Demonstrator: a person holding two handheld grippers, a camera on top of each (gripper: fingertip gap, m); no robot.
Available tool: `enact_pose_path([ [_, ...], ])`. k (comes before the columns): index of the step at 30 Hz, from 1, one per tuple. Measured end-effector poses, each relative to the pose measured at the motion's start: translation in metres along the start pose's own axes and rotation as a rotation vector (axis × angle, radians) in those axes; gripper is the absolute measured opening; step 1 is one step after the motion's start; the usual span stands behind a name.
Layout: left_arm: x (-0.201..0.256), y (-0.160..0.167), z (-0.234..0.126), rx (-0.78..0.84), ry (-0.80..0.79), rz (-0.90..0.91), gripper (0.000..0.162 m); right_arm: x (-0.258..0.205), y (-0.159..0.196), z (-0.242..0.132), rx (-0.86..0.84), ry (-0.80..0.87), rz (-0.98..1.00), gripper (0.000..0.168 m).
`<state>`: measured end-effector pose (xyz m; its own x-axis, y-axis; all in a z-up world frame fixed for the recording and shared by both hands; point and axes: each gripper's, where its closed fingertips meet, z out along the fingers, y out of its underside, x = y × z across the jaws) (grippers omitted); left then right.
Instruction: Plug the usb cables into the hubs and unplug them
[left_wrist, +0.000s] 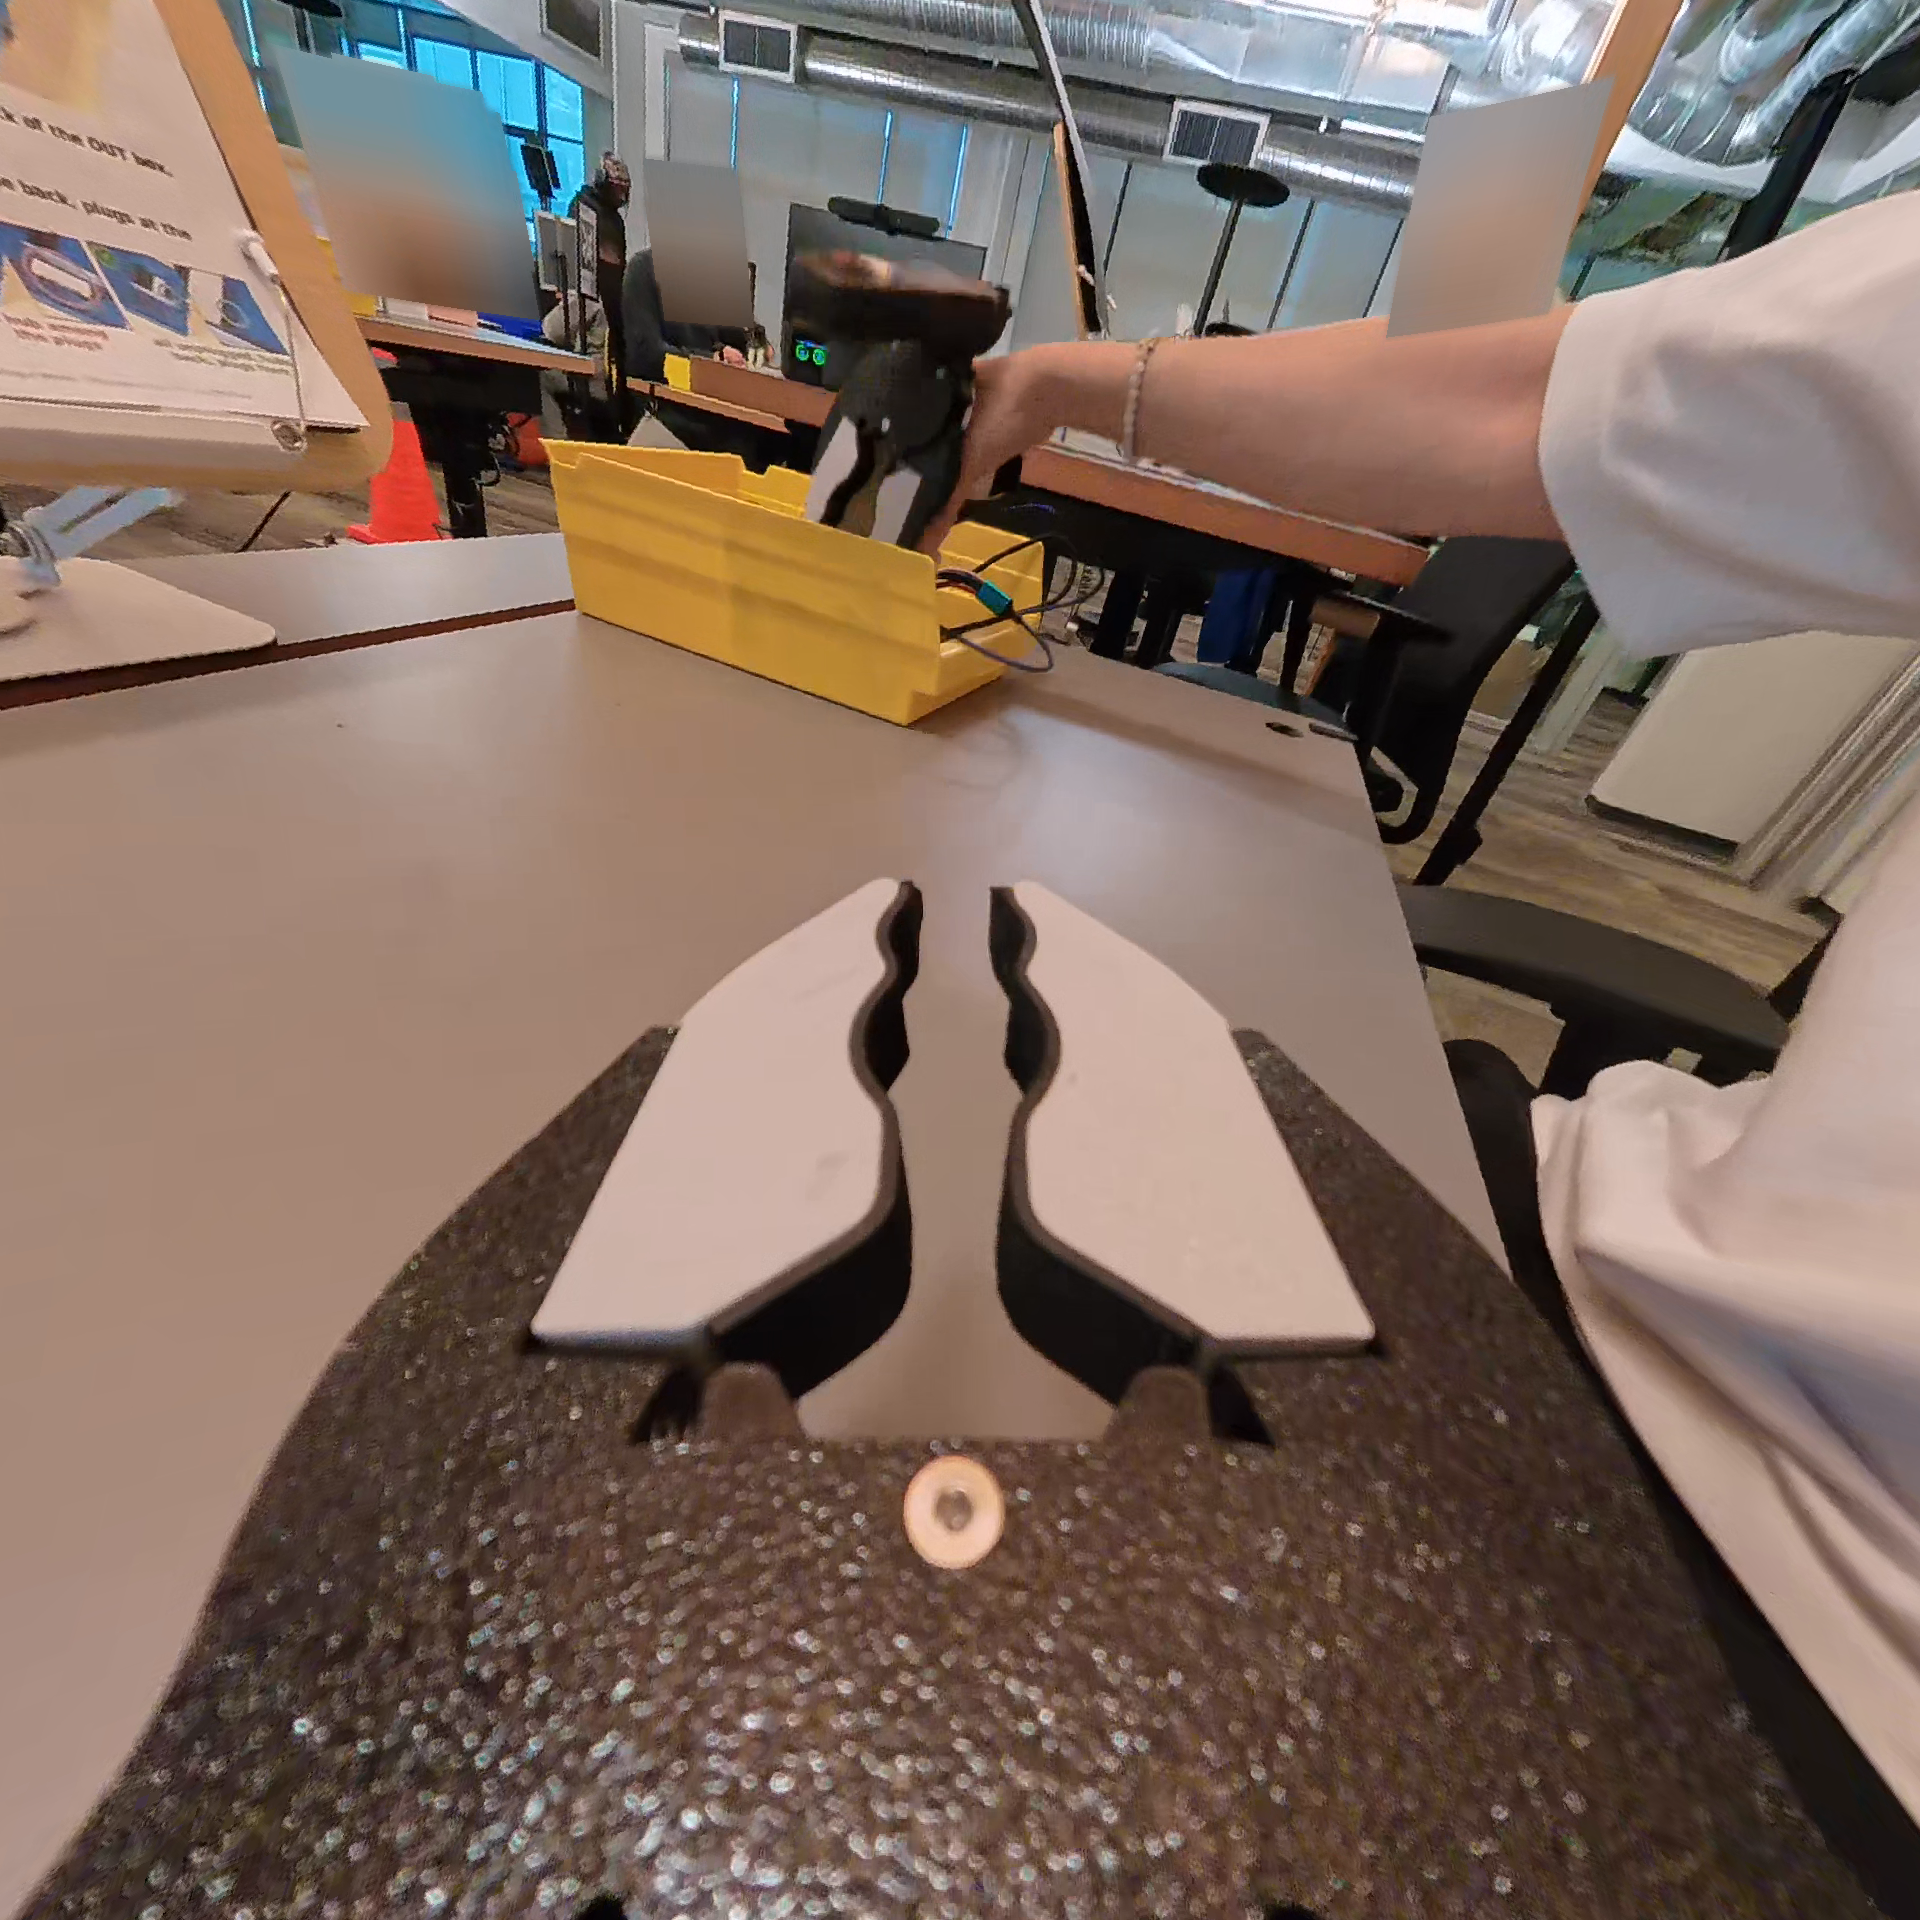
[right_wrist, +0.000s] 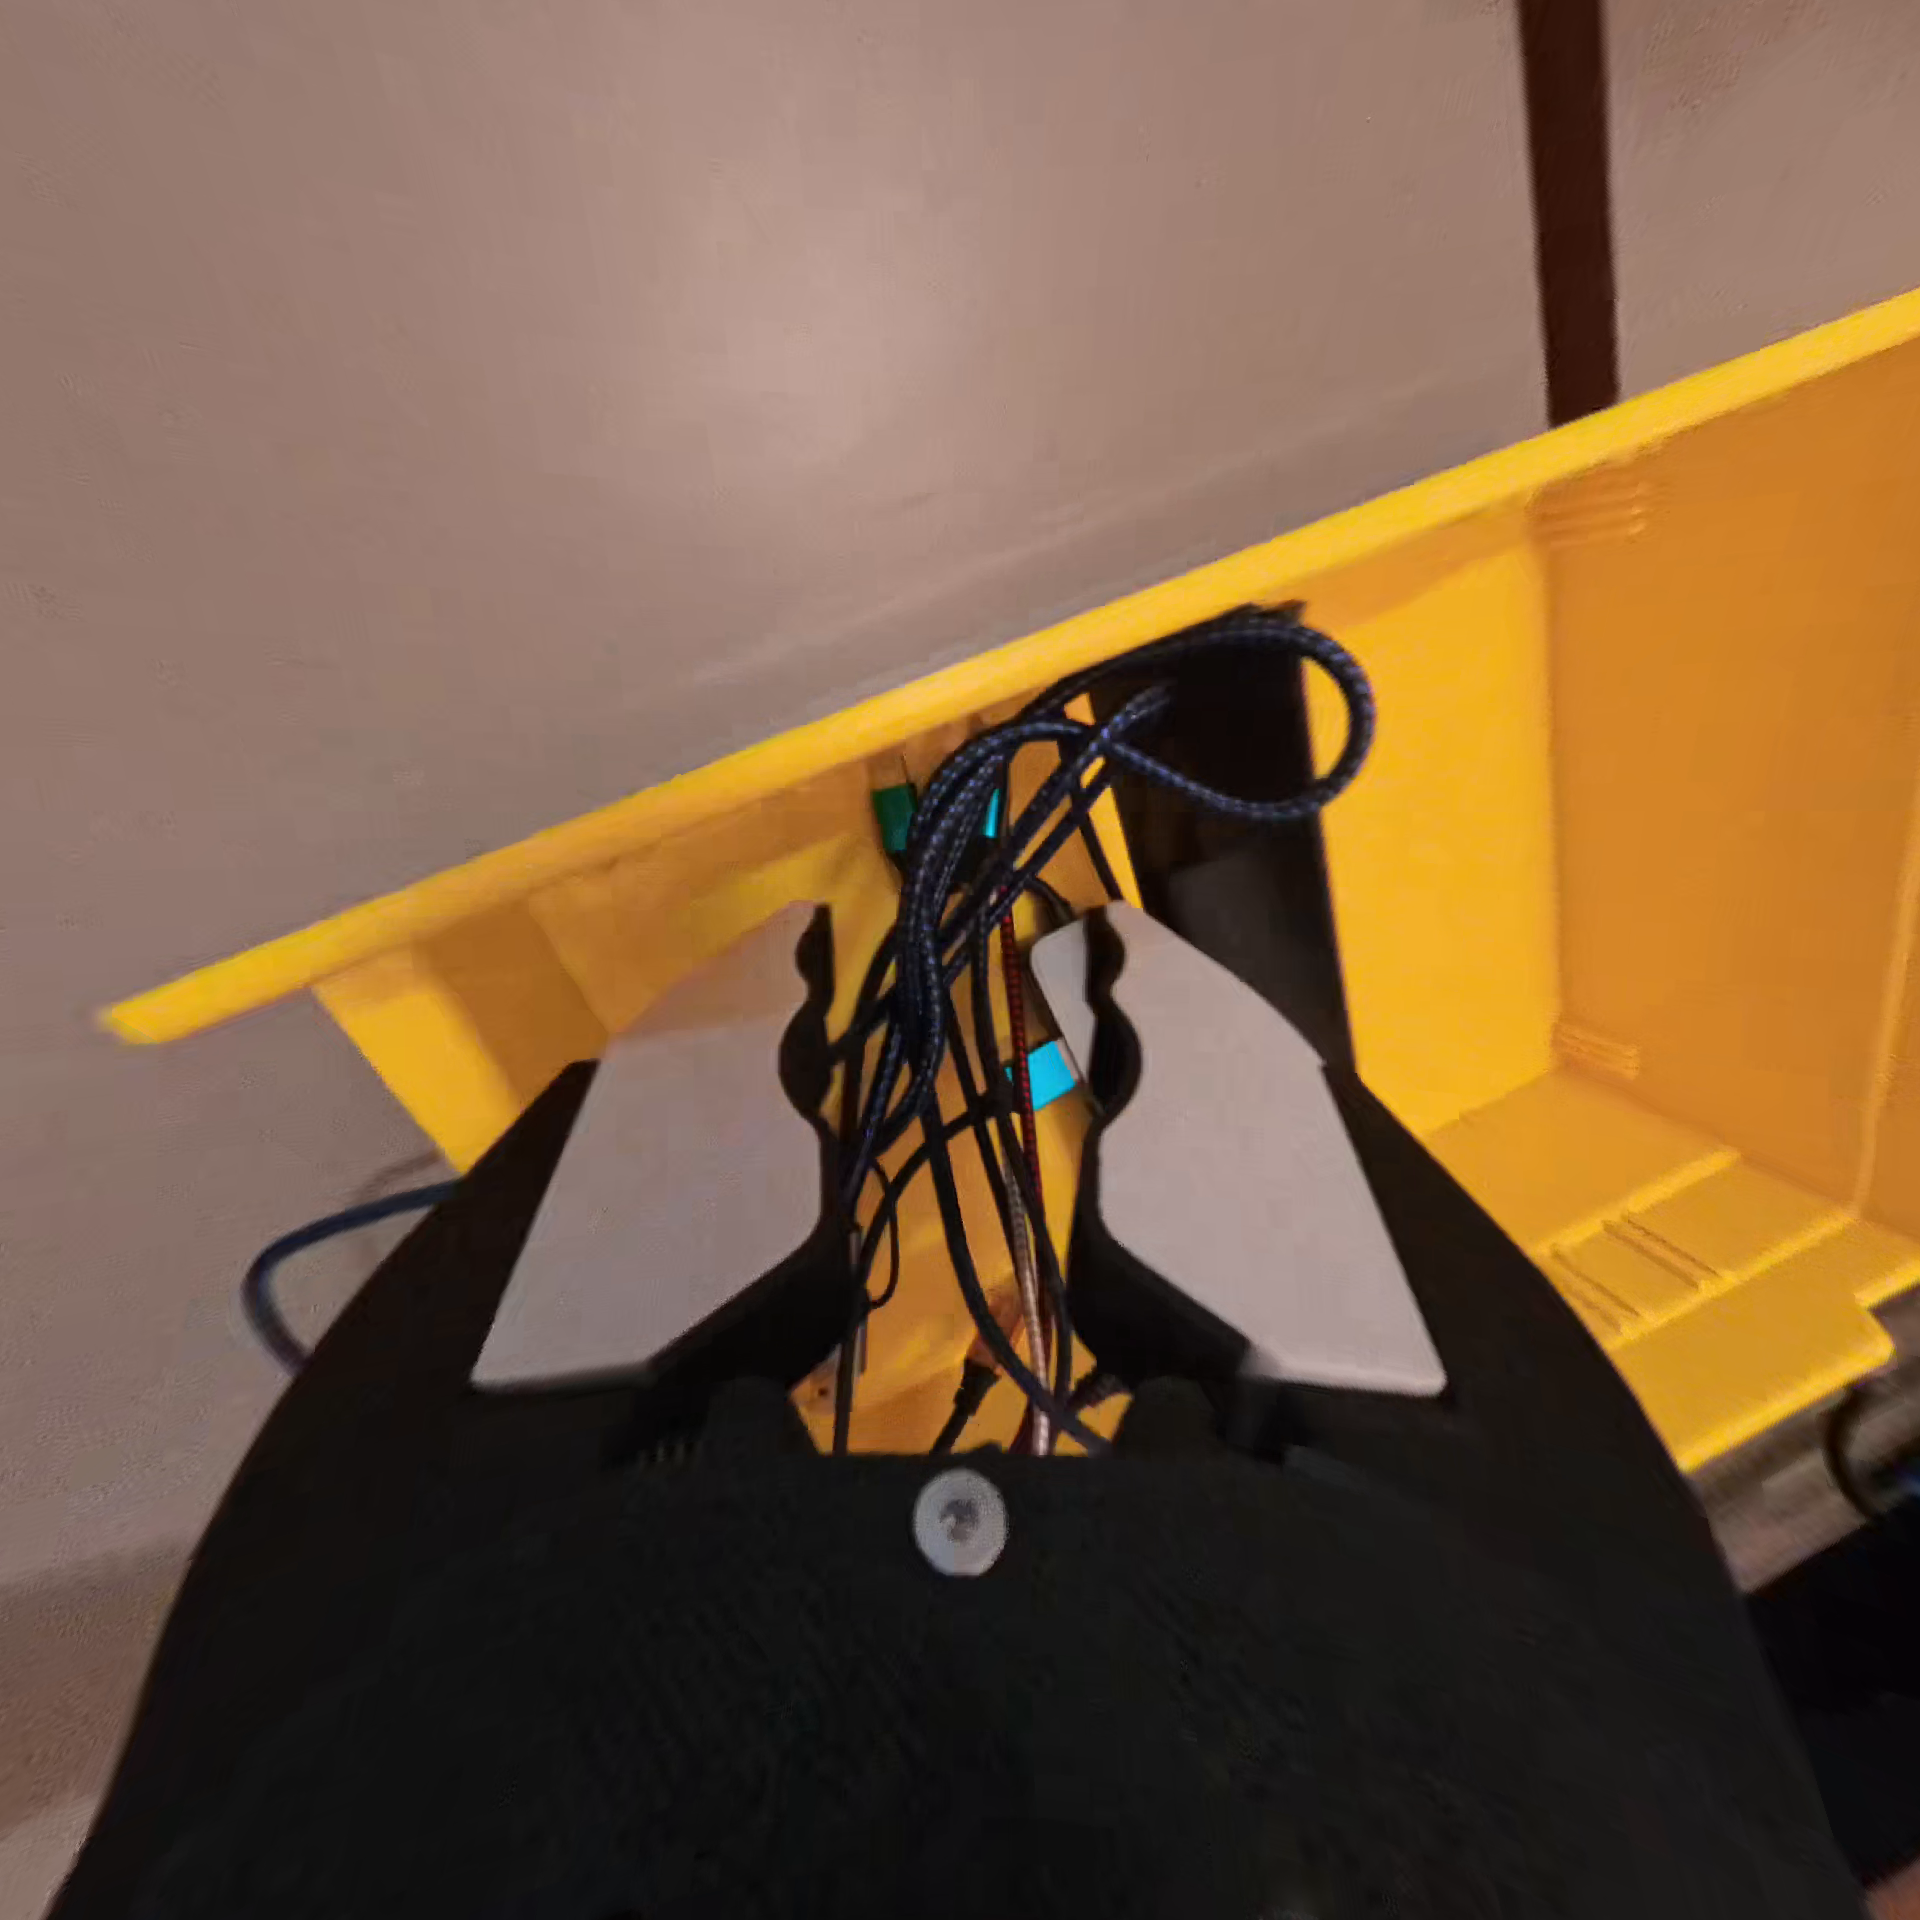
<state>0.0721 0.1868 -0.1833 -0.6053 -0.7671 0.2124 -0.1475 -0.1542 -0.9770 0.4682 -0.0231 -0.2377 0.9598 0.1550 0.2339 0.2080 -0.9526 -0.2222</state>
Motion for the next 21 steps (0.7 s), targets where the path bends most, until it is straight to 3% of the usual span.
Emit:
enact_pose_path([
  [3,-0.001,-0.001,0.000,0.006,0.001,-0.013,0.014,-0.001,-0.018,-0.043,0.102,-0.080,0.119,0.091],
  [4,-0.001,-0.001,0.000,0.006,0.005,-0.016,0.014,-0.003,-0.025,-0.056,0.144,-0.119,0.168,0.096],
  [7,0.001,-0.001,0.002,0.014,0.021,-0.025,0.014,-0.007,-0.035,-0.078,0.212,-0.175,0.233,0.094],
  [12,0.004,-0.001,0.005,0.019,0.030,-0.021,0.014,0.017,-0.041,-0.089,0.264,0.038,0.299,0.095],
  [14,0.004,-0.001,0.004,0.016,0.026,-0.007,0.014,-0.003,-0.054,-0.095,0.310,-0.019,0.313,0.089],
  [18,0.000,-0.002,0.001,-0.014,-0.022,0.040,0.020,-0.051,-0.095,-0.120,0.466,0.059,0.244,0.088],
  [21,-0.017,-0.019,-0.011,-0.003,-0.172,0.042,0.024,-0.106,-0.132,-0.131,0.616,0.055,0.276,0.085],
])
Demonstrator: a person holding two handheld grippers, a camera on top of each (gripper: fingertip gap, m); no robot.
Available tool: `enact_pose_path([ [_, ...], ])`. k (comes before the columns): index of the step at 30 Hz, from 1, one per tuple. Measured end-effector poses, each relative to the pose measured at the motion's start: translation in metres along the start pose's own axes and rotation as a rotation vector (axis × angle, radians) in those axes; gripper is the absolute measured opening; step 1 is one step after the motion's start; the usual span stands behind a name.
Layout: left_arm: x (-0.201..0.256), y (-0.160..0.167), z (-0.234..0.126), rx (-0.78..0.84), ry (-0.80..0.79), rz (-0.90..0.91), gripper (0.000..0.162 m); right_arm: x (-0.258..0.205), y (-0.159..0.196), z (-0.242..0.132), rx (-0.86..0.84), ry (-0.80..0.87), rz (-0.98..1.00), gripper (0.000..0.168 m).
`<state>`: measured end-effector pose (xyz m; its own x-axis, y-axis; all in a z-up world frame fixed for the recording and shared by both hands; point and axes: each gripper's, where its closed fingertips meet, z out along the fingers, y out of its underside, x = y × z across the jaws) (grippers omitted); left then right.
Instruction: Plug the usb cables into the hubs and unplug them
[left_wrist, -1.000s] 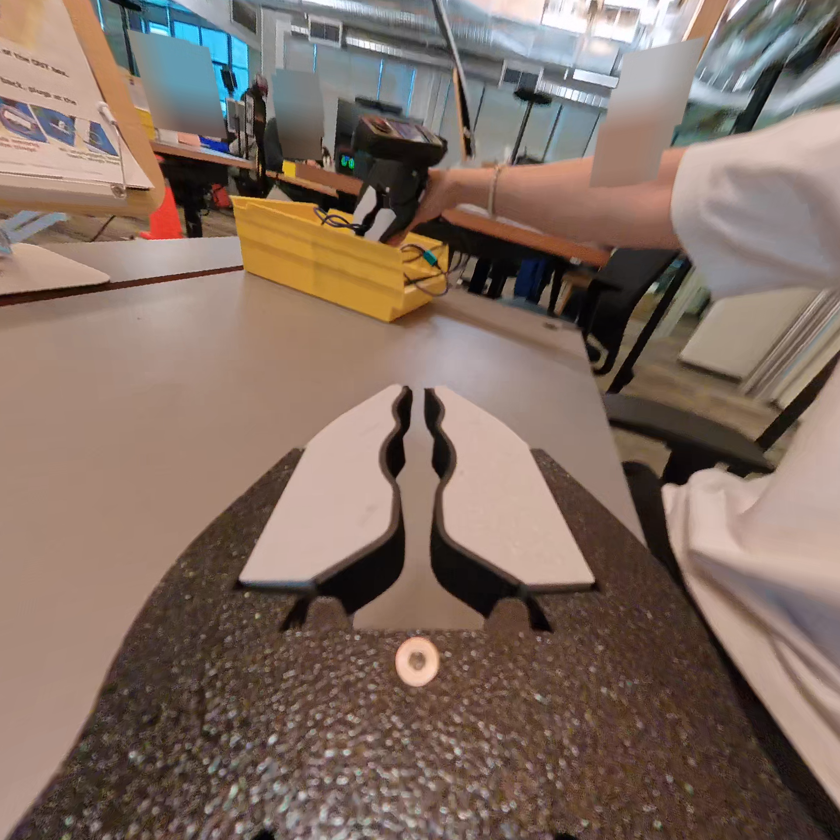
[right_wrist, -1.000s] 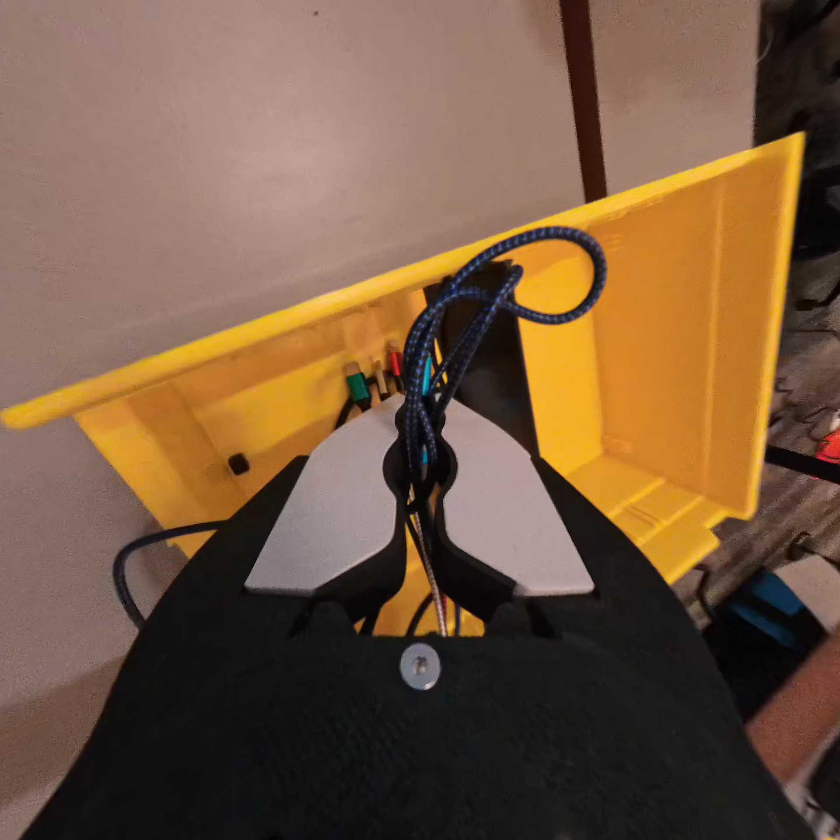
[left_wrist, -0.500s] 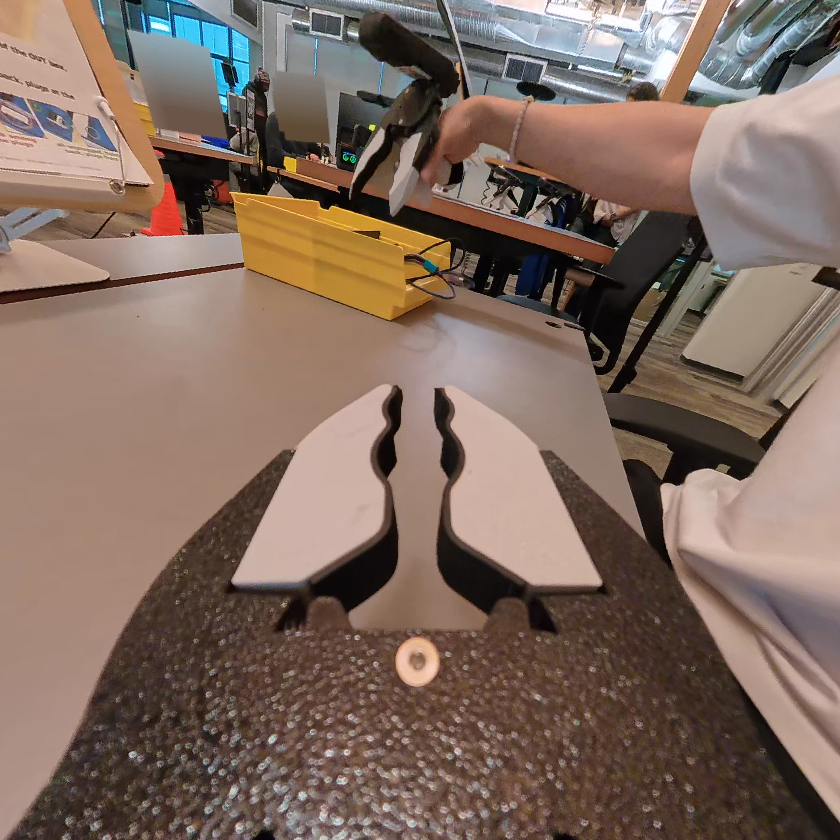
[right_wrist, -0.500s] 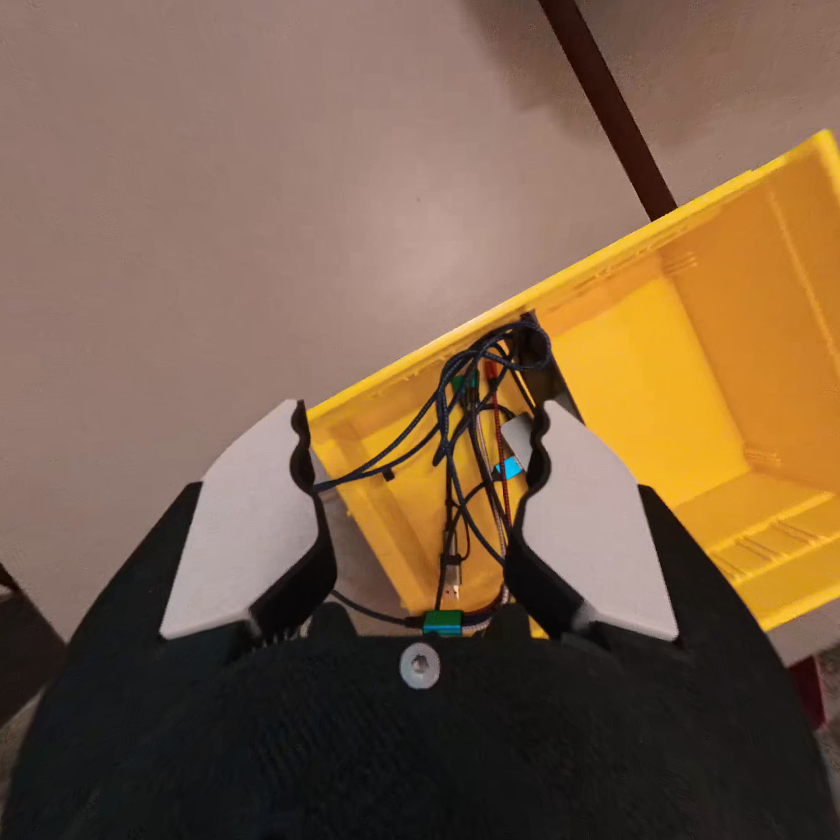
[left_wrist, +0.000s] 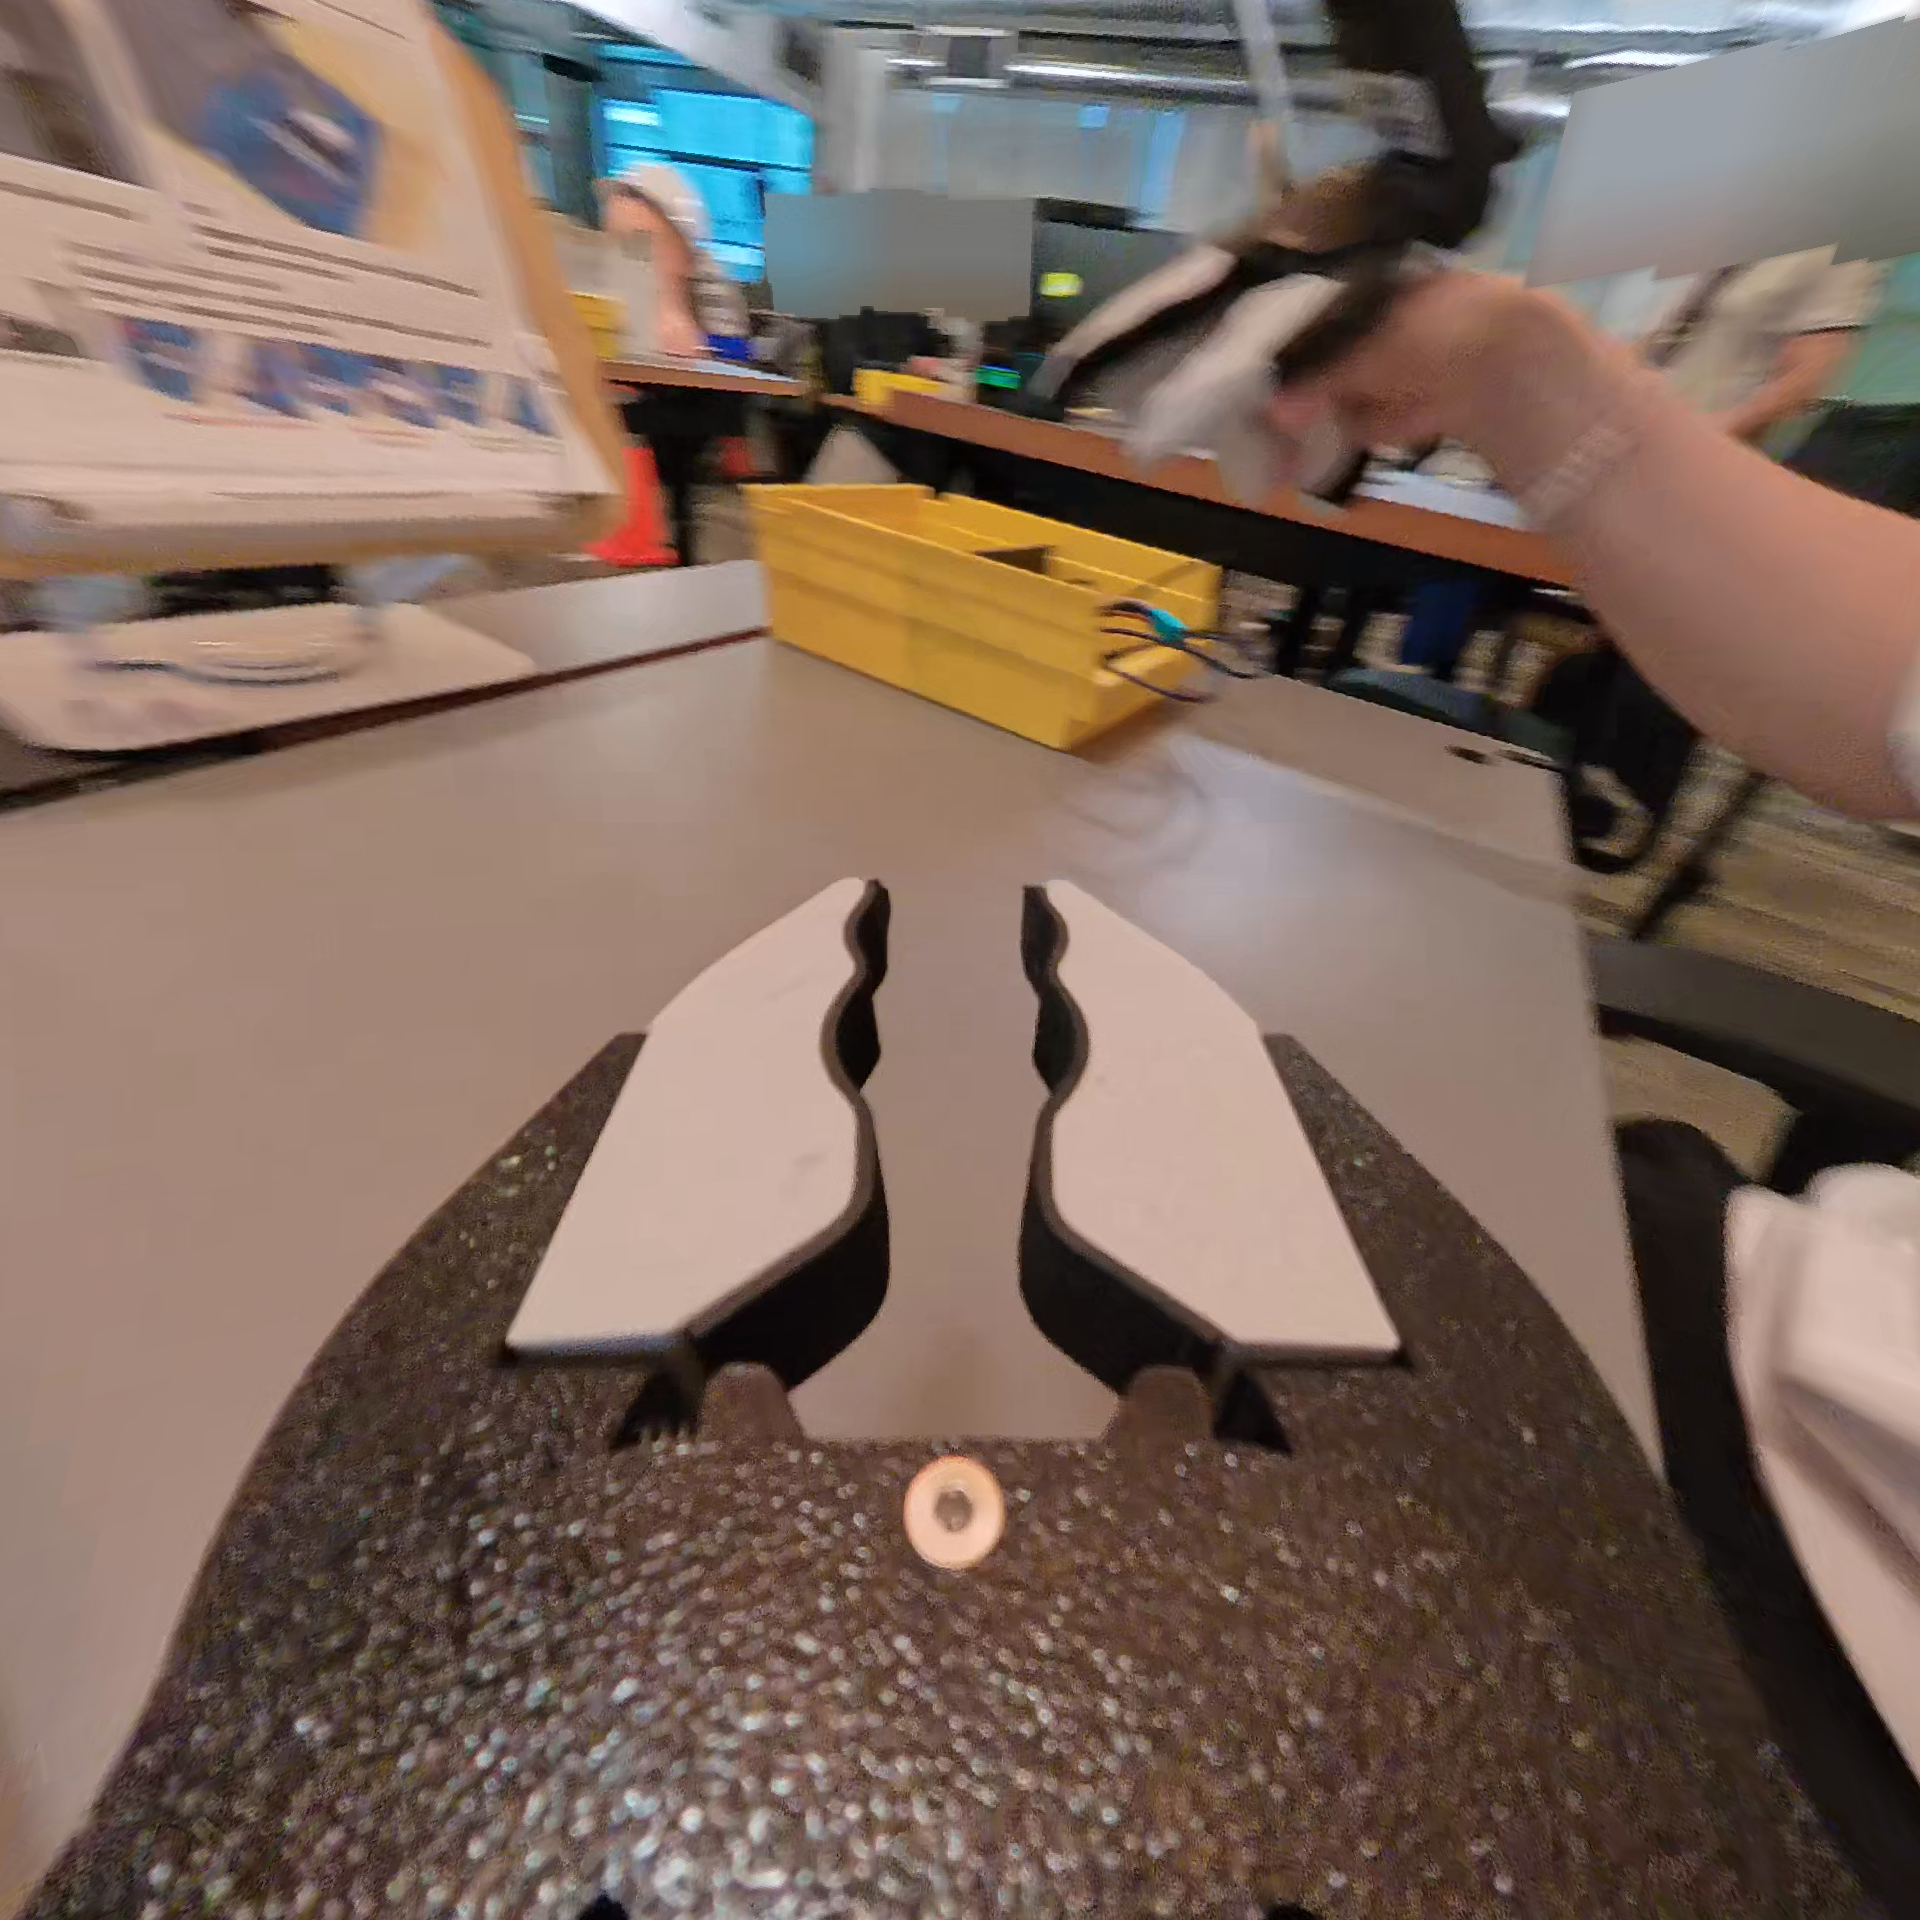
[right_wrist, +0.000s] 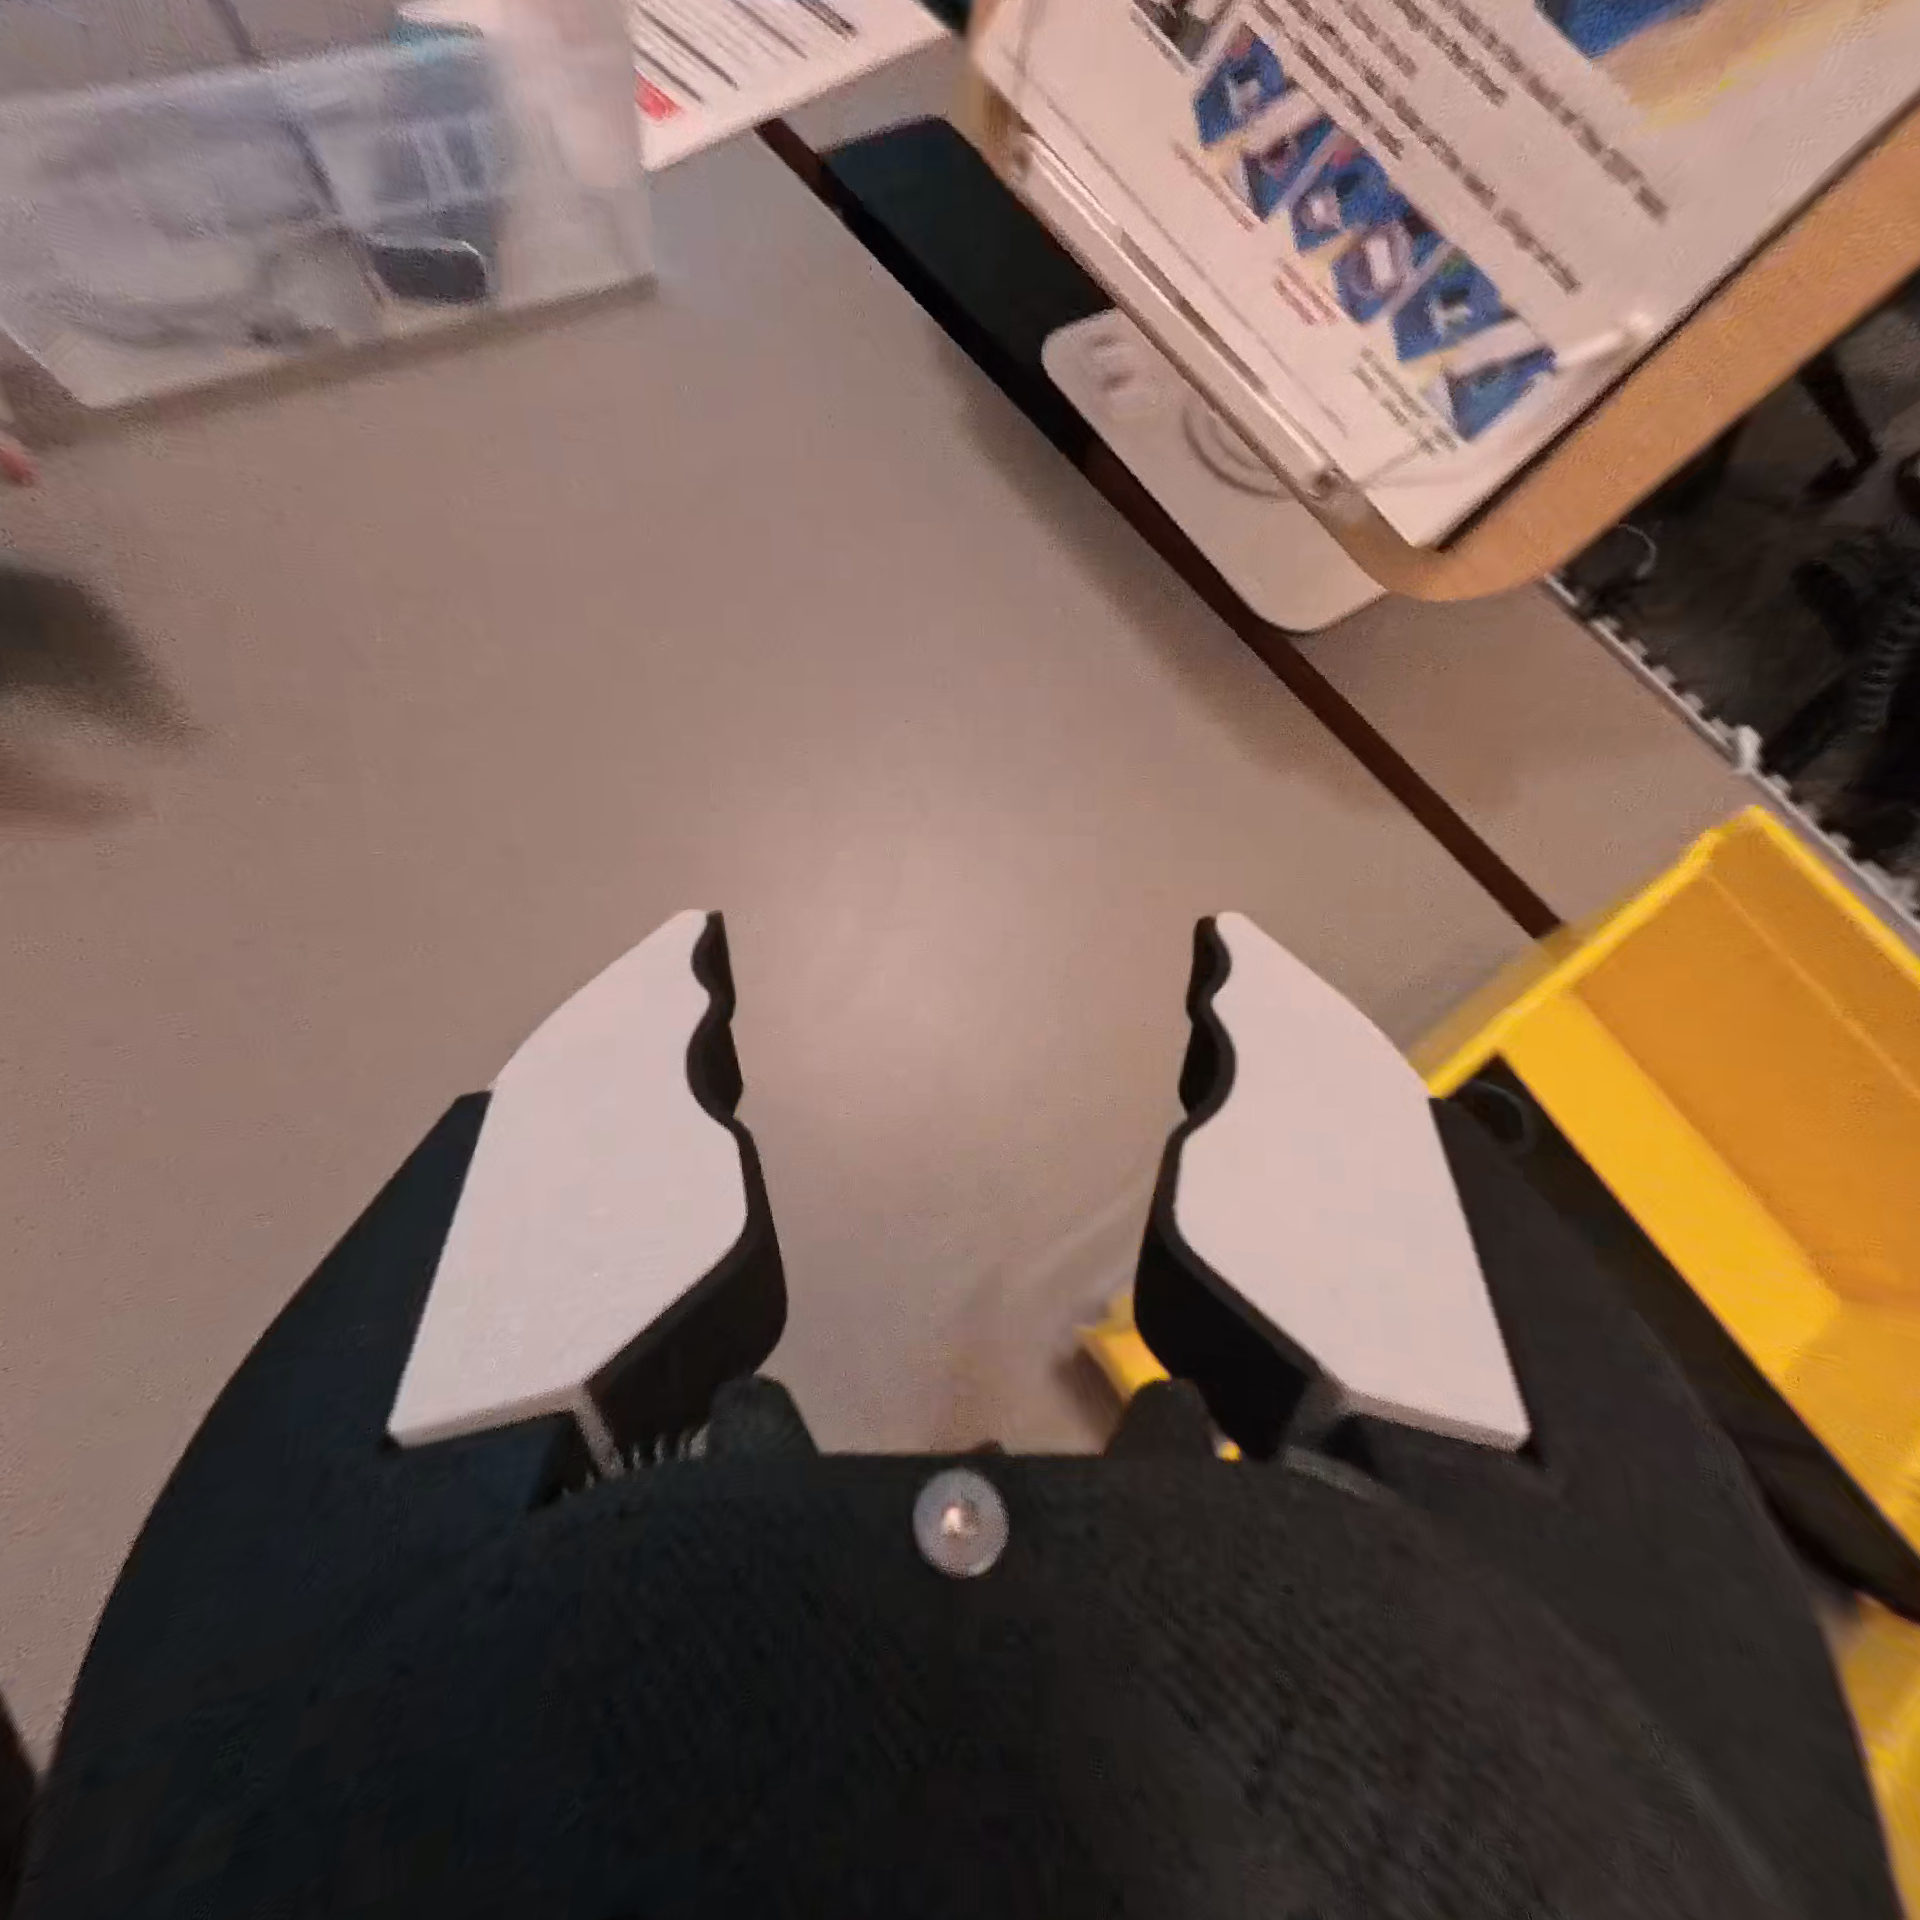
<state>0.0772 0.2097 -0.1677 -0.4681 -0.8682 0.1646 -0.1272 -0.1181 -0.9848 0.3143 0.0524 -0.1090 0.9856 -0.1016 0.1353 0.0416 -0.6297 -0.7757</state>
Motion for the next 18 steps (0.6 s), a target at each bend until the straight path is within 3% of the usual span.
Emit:
enact_pose_path([
  [6,-0.062,-0.048,-0.076,0.016,-0.574,0.043,0.025,-0.118,0.010,0.022,0.122,-0.153,-0.056,0.082],
  [9,-0.080,-0.053,-0.109,-0.036,-0.671,0.019,0.027,-0.140,0.023,0.027,0.120,-0.186,-0.051,0.082],
  [12,-0.107,-0.064,-0.127,-0.158,-0.699,0.113,0.027,-0.141,0.038,0.026,0.086,-0.161,-0.058,0.082],
  [13,-0.124,-0.065,-0.135,-0.254,-0.731,0.109,0.031,-0.139,0.042,0.025,0.076,-0.142,-0.059,0.082],
  [15,-0.162,-0.072,-0.148,-0.421,-0.801,-0.017,0.057,-0.133,0.046,0.022,0.074,-0.094,-0.033,0.082],
  [18,-0.213,-0.090,-0.140,-0.506,-0.834,-0.238,0.078,-0.134,0.037,0.020,0.122,-0.081,0.028,0.083],
])
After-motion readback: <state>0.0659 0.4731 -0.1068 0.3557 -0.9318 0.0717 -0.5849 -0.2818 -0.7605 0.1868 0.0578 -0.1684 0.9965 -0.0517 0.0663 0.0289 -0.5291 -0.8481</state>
